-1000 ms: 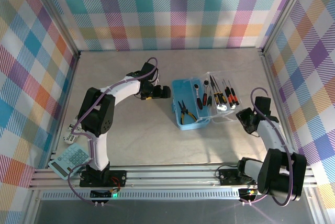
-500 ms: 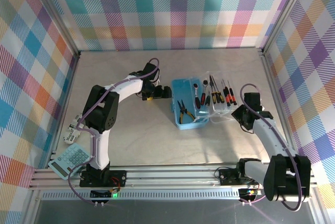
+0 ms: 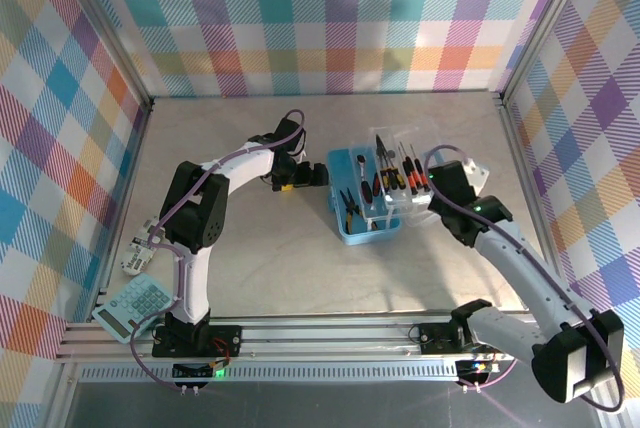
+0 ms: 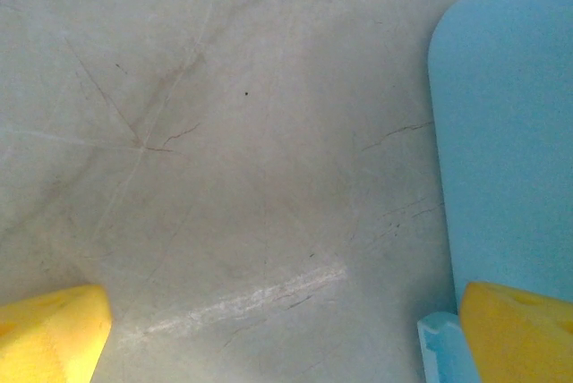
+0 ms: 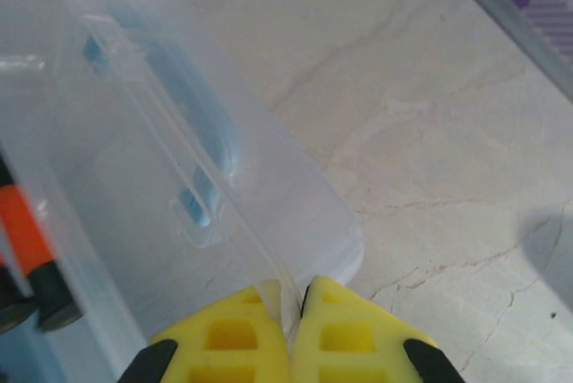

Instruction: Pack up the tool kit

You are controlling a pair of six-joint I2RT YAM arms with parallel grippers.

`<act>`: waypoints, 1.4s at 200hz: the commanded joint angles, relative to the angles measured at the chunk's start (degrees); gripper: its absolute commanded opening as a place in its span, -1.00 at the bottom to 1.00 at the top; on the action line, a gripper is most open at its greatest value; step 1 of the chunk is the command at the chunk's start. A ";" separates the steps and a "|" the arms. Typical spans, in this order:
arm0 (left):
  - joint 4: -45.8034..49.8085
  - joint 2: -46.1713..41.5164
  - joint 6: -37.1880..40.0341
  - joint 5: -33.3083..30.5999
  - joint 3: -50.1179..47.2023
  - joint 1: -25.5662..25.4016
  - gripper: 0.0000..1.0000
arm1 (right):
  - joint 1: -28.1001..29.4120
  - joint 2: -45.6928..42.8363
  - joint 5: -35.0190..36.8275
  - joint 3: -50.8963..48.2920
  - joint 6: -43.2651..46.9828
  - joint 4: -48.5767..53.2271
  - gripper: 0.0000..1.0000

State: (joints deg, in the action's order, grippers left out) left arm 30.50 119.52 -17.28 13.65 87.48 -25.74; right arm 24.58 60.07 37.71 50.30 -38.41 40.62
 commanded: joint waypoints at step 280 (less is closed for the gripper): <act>-27.84 -19.15 15.48 -0.77 -26.70 -0.98 0.99 | -7.45 35.96 -57.30 28.20 24.57 -10.63 0.98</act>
State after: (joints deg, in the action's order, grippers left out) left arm 12.67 104.90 -10.87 15.22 65.30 -23.68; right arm 18.52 89.25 -4.84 73.60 -20.62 30.50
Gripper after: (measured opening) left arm 0.995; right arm 0.989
